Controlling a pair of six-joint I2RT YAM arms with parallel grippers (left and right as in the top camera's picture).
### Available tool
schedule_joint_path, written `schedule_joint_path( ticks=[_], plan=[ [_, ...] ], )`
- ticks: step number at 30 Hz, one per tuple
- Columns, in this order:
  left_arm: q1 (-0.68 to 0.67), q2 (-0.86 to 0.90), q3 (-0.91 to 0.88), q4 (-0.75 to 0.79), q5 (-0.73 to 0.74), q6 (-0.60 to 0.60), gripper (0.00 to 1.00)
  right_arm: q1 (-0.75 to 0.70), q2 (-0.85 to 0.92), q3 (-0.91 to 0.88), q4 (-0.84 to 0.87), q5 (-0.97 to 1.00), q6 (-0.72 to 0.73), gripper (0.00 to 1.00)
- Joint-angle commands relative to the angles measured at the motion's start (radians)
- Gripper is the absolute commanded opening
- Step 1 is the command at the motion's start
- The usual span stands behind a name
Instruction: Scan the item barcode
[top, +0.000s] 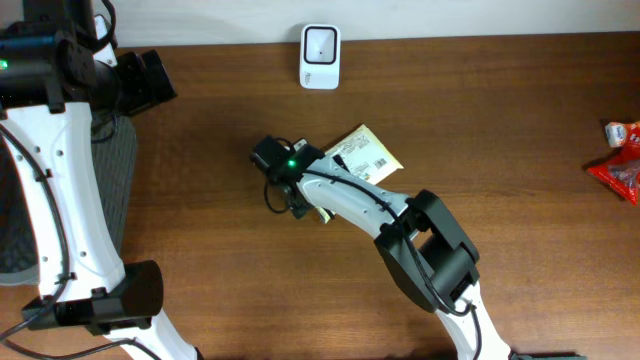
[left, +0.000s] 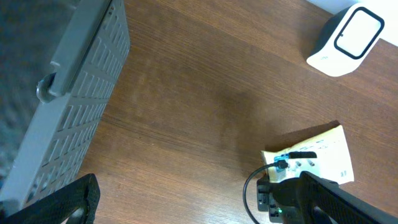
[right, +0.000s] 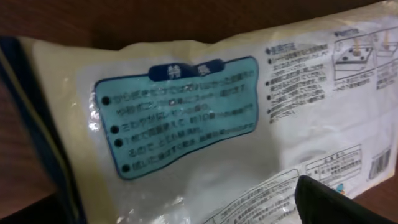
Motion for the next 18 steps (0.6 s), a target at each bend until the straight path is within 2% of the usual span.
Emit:
schedule_joint_path(
  ticks=[1,3,4,6,7,10,11,12,13,15,18],
  plan=[
    [0.008,-0.002,0.005,-0.001,-0.004,-0.01,0.99,0.002,0.032,-0.04,0.031,0.065,0.006,0.99],
    [0.008,-0.002,0.005,-0.001,-0.004,-0.01,0.99,-0.003,0.044,-0.047,0.045,0.11,0.006,1.0],
    [0.008,-0.002,0.005,-0.001,-0.004,-0.01,0.99,-0.005,0.051,-0.048,0.053,0.121,0.006,0.96],
    [0.008,-0.002,0.005,-0.001,-0.004,-0.01,0.99,-0.017,0.058,-0.051,0.073,0.121,0.006,0.82],
    [0.008,-0.002,0.005,-0.001,-0.004,-0.01,0.99,-0.026,0.059,-0.062,0.1,0.121,0.006,0.79],
    [0.008,-0.002,0.005,-0.001,-0.004,-0.01,0.99,-0.058,0.059,-0.104,0.178,0.121,0.007,0.79],
    [0.008,-0.002,0.005,-0.001,-0.004,-0.01,0.99,-0.078,0.059,-0.14,0.224,0.117,0.007,0.69],
    [0.008,-0.002,0.005,-0.001,-0.004,-0.01,0.99,-0.09,0.059,-0.16,0.245,0.108,0.007,0.53],
    [0.008,-0.002,0.005,-0.001,-0.004,-0.01,0.99,-0.099,0.059,-0.169,0.253,0.089,0.007,0.43],
    [0.008,-0.002,0.005,-0.001,-0.004,-0.01,0.99,-0.11,0.055,-0.163,0.228,0.062,0.01,0.04],
    [0.008,-0.002,0.005,-0.001,-0.004,-0.01,0.99,-0.11,0.038,-0.097,0.141,0.047,0.085,0.04]
  ],
)
